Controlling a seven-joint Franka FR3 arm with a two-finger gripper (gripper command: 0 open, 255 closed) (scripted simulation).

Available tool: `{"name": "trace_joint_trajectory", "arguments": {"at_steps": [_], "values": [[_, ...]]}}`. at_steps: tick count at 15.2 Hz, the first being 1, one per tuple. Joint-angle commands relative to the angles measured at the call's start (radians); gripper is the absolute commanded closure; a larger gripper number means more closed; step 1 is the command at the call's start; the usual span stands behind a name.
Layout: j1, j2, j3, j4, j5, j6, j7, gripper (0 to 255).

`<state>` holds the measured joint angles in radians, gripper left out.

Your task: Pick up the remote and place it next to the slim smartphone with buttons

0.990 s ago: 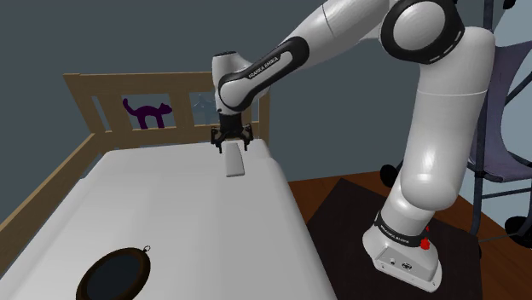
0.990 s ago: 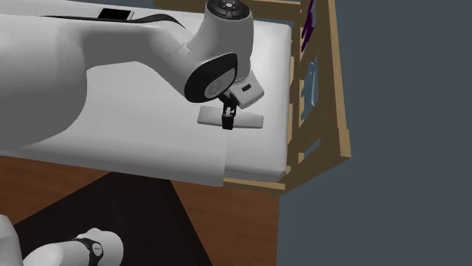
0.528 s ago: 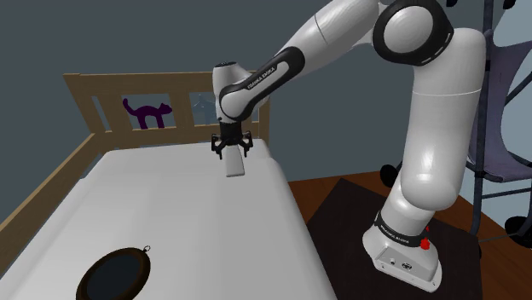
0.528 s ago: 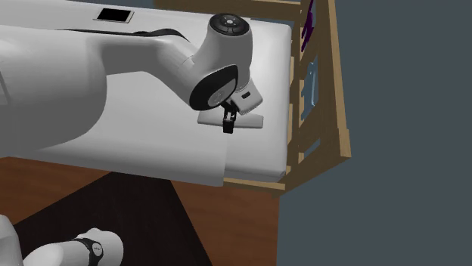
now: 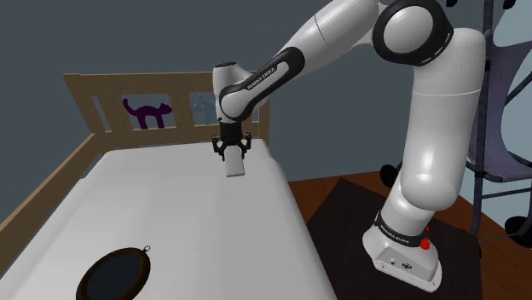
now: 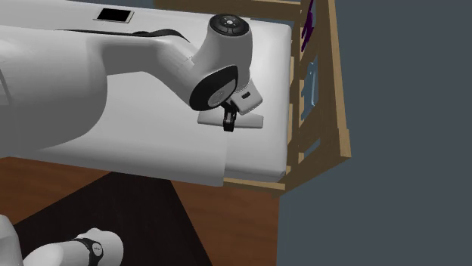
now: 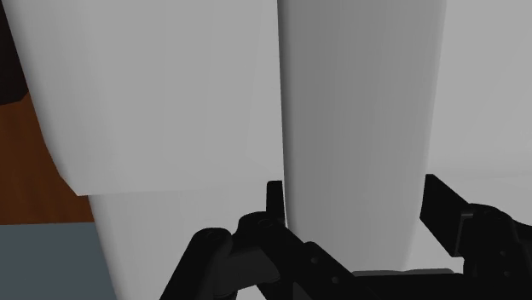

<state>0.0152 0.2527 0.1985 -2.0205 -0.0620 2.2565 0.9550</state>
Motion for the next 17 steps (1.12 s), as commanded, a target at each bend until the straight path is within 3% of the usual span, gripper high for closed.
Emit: {"name": "trace_joint_trajectory", "arguments": {"at_steps": [1, 7, 17], "values": [[0.0, 0.0, 0.0, 0.0, 0.0, 0.0, 0.0, 255], [0.0, 0.0, 0.0, 0.0, 0.0, 0.0, 0.0, 255], [-0.004, -0.068, 0.005, 0.053, 0.02, -0.119, -0.013, 255]]}}
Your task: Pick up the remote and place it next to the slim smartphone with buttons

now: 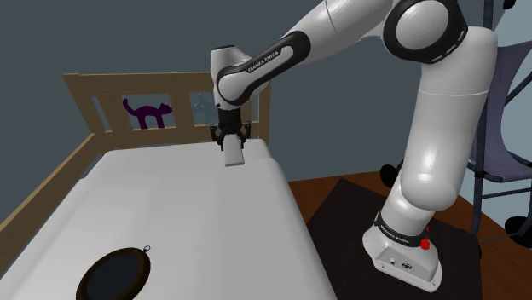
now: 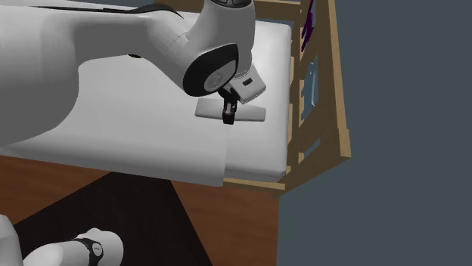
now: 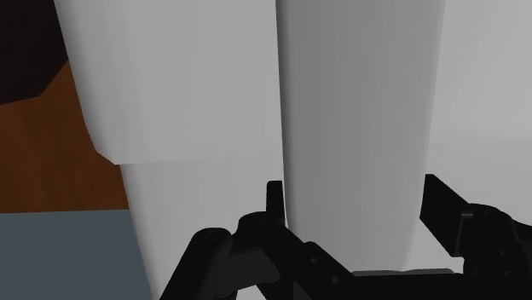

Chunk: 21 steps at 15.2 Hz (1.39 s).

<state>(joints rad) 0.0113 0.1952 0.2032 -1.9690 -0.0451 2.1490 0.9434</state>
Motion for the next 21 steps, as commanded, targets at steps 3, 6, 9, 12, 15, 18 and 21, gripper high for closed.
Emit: {"name": "trace_joint_trajectory", "arguments": {"at_steps": [3, 6, 9, 12, 15, 18, 21], "values": [[-0.001, -0.027, 0.002, 0.022, 0.007, -0.048, -0.004, 255], [-0.002, -0.042, 0.002, 0.044, 0.011, -0.085, -0.007, 255], [0.021, -0.067, 0.021, 0.01, 0.015, -0.077, 0.033, 255], [0.056, -0.098, 0.05, -0.032, 0.02, -0.065, 0.096, 255], [0.091, -0.122, 0.081, -0.063, 0.025, -0.057, 0.161, 255], [0.128, -0.137, 0.114, -0.084, 0.029, -0.051, 0.228, 255], [0.165, -0.144, 0.147, -0.095, 0.03, -0.047, 0.298, 255]]}}
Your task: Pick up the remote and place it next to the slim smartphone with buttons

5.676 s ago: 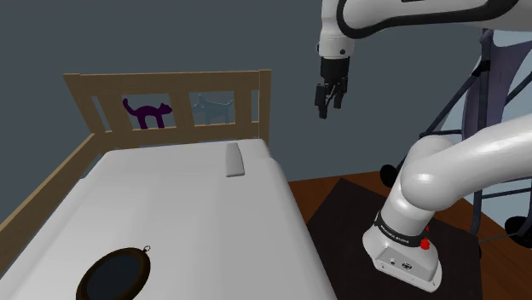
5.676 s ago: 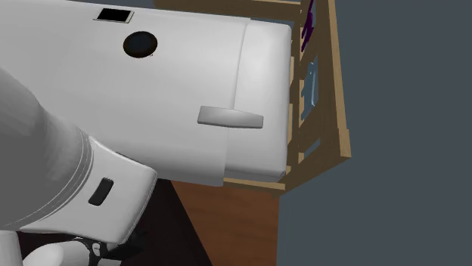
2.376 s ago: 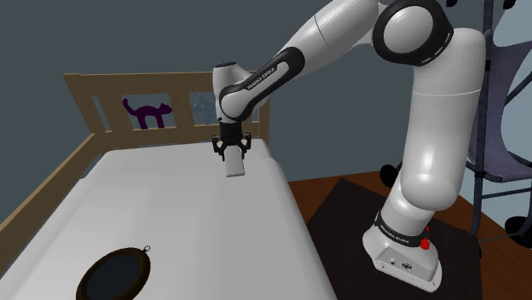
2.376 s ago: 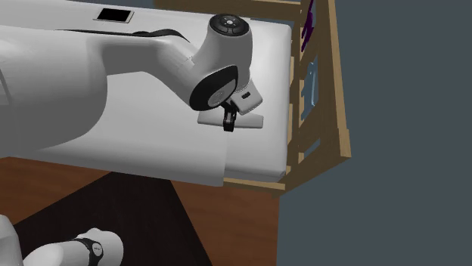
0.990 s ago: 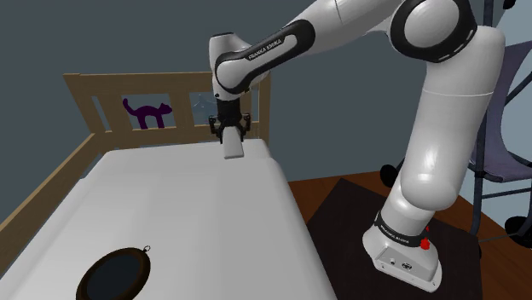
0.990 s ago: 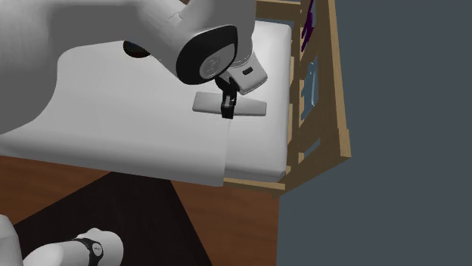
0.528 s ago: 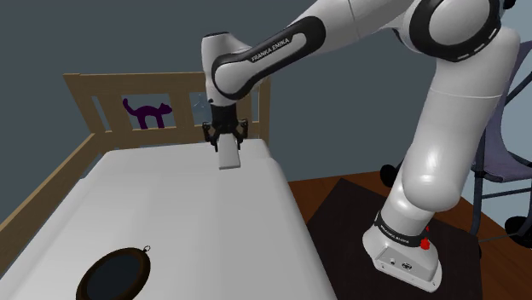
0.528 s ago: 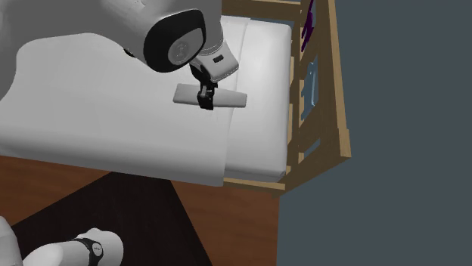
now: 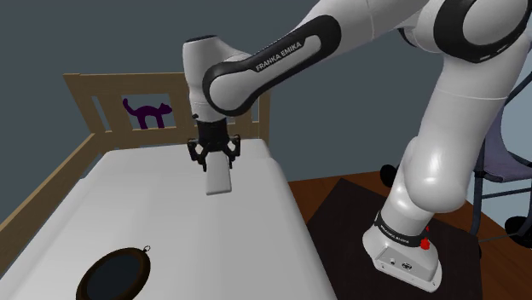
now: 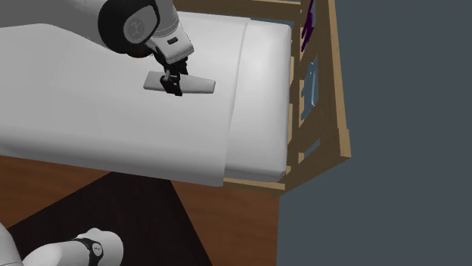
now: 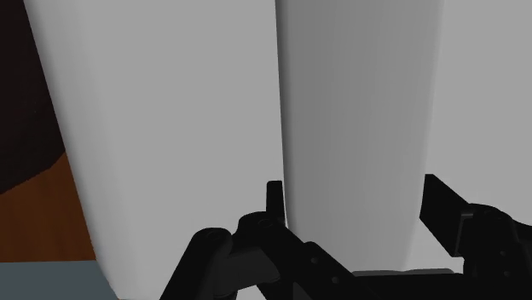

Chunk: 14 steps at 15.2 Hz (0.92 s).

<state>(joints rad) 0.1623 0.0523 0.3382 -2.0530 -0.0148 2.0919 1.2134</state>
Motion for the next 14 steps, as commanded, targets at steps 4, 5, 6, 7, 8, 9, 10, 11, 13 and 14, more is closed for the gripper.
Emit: {"name": "trace_joint_trajectory", "arguments": {"at_steps": [4, 5, 6, 7, 8, 9, 10, 11, 13, 14], "values": [[0.065, 0.003, 0.058, -0.009, -0.004, 0.012, 0.126, 255], [0.077, 0.007, 0.069, -0.006, -0.006, 0.012, 0.151, 255], [0.09, 0.011, 0.08, -0.001, -0.008, 0.011, 0.176, 255], [0.103, 0.017, 0.091, 0.004, -0.011, 0.01, 0.202, 255], [0.117, 0.024, 0.102, 0.011, -0.015, 0.009, 0.228, 255], [0.13, 0.031, 0.113, 0.019, -0.019, 0.008, 0.254, 255], [0.144, 0.04, 0.123, 0.028, -0.025, 0.007, 0.28, 255], [0.158, 0.05, 0.134, 0.038, -0.03, 0.005, 0.307, 255], [0.187, 0.072, 0.153, 0.062, -0.044, 0.0, 0.361, 255], [0.202, 0.085, 0.162, 0.076, -0.052, -0.004, 0.388, 255]]}}
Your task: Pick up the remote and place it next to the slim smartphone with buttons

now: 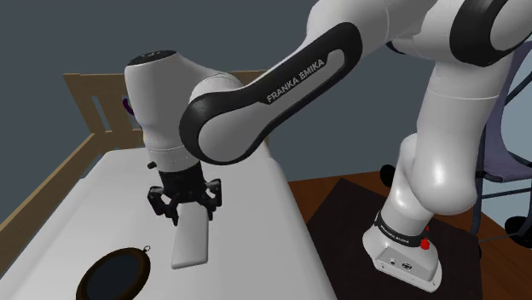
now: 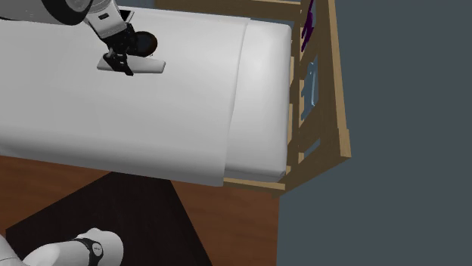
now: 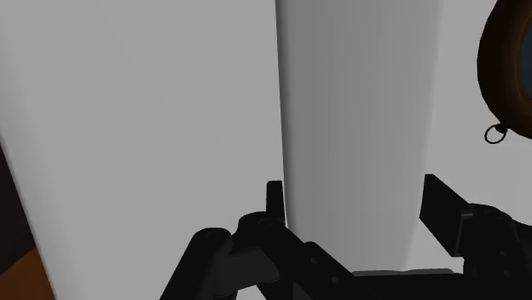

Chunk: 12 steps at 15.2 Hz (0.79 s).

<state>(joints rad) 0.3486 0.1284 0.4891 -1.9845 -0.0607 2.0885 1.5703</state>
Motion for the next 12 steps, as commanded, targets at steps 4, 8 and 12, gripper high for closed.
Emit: {"name": "trace_joint_trajectory", "arguments": {"at_steps": [4, 8, 12], "values": [[0.08, 0.07, 0.043, 0.075, -0.044, -0.017, 0.141, 255], [0.155, 0.146, 0.065, 0.163, -0.09, -0.044, 0.248, 255], [0.24, 0.235, 0.077, 0.273, -0.141, -0.081, 0.349, 255]]}}
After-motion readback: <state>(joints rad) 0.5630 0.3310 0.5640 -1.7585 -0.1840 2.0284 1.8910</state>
